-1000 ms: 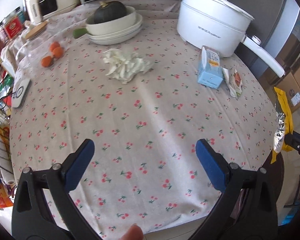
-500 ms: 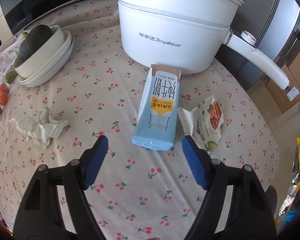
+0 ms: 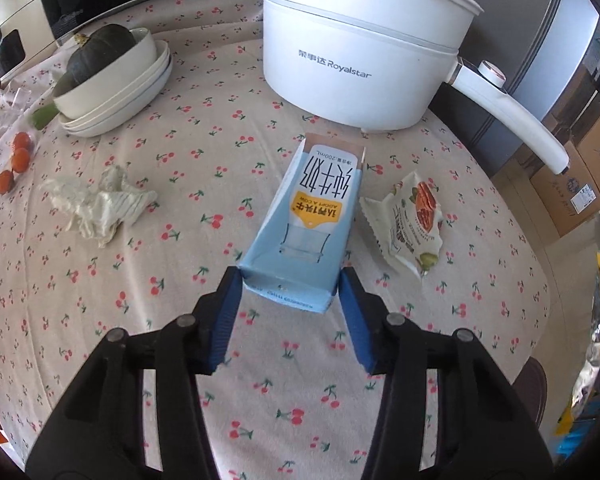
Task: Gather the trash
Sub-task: 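Grasp the blue milk carton with the left tool while the right tool holds the yellow bag, then carry bag and carton over the bin and open both tools to drop them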
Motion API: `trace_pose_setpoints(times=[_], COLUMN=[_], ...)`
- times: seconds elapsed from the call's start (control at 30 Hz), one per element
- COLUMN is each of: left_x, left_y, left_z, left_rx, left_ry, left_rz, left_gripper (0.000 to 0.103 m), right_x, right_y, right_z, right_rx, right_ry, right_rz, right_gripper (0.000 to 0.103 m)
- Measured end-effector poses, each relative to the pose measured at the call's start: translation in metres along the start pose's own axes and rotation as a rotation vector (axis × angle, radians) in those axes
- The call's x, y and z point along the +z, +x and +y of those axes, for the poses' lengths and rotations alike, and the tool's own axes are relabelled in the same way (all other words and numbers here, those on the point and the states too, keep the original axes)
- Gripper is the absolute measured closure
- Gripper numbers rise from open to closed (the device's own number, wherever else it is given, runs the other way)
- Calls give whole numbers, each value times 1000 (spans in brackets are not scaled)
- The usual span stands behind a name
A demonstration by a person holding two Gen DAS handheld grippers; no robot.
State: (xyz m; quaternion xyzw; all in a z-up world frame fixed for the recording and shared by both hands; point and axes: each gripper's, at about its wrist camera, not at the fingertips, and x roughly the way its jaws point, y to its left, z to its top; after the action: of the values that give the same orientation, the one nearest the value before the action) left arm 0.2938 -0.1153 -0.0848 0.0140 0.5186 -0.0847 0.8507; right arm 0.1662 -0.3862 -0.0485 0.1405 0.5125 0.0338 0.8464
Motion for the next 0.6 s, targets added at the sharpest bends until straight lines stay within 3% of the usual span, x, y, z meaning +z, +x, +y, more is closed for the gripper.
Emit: trace_pose_setpoints(times=[0.37, 0.6], left_x=[-82, -131], left_y=[-69, -57], left_z=[36, 42], left_rx=[-93, -57], left_ry=[-84, -52], left_rz=[-73, 23], left_gripper=[52, 52], right_x=[-20, -45], right_y=[-13, -13], right_z=[15, 16], right_rx=[3, 16], right_ry=[-43, -19], right_rz=[-13, 12], right_gripper=[74, 74])
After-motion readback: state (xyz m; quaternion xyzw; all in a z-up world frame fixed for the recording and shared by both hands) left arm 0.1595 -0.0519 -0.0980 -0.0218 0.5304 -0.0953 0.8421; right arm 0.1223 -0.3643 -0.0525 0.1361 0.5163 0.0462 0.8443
